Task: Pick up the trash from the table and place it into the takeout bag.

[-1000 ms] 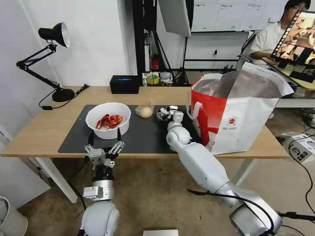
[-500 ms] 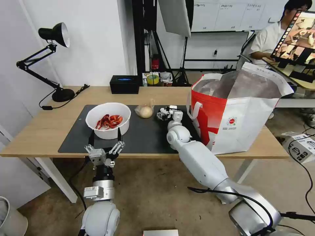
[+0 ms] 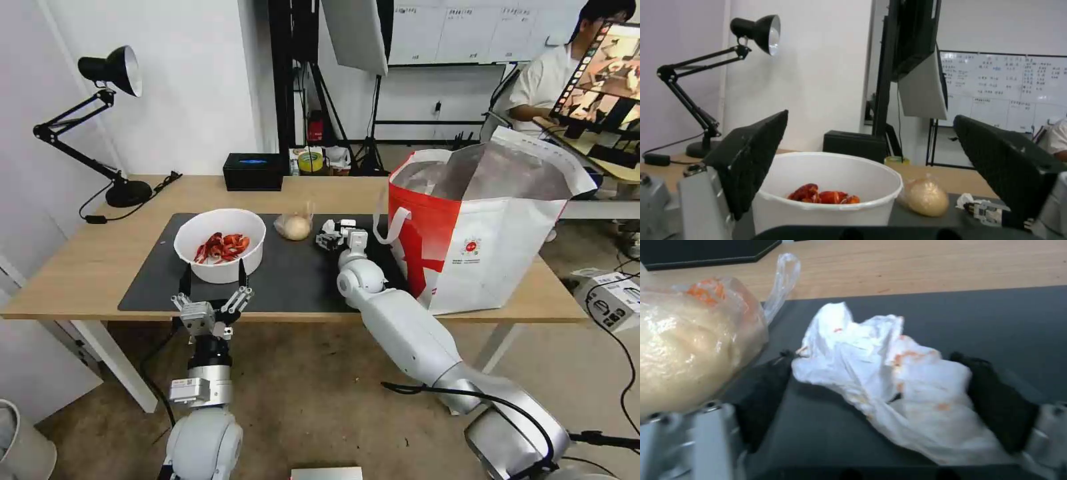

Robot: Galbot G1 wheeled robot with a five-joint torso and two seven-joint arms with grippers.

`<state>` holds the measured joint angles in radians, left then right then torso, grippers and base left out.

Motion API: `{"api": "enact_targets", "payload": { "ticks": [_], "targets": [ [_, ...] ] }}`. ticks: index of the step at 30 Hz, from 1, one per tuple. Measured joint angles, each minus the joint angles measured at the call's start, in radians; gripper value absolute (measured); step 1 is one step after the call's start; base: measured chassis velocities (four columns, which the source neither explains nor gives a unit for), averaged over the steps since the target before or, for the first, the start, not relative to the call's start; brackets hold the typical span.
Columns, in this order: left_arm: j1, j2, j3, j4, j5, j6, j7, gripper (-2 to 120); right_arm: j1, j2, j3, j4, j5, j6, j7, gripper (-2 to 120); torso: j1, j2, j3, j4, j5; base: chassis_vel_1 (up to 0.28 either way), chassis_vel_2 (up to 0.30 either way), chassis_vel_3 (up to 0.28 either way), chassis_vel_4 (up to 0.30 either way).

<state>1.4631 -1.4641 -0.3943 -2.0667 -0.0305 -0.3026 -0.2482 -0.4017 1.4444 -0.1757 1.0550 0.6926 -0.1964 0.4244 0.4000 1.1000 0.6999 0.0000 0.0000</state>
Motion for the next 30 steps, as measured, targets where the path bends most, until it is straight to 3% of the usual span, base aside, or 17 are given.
{"api": "enact_targets", "payload": {
  "ticks": [24,30],
  "targets": [
    [-0.001,-0.003,0.0,0.004,-0.001,0.0,0.0,100,-0.005,-0.003,0.004,-0.003,0.003,-0.003,0.001,0,0.0,0.0,0.0,0.0,0.0,0.0,0.0,0.0,0.0],
    [-0.005,-0.004,0.0,0.006,-0.001,0.0,0.0,100,-0.003,-0.003,0.004,-0.004,0.003,-0.003,0.001,0,0.0,0.0,0.0,0.0,0.0,0.0,0.0,0.0,0.0]
  ]
}}
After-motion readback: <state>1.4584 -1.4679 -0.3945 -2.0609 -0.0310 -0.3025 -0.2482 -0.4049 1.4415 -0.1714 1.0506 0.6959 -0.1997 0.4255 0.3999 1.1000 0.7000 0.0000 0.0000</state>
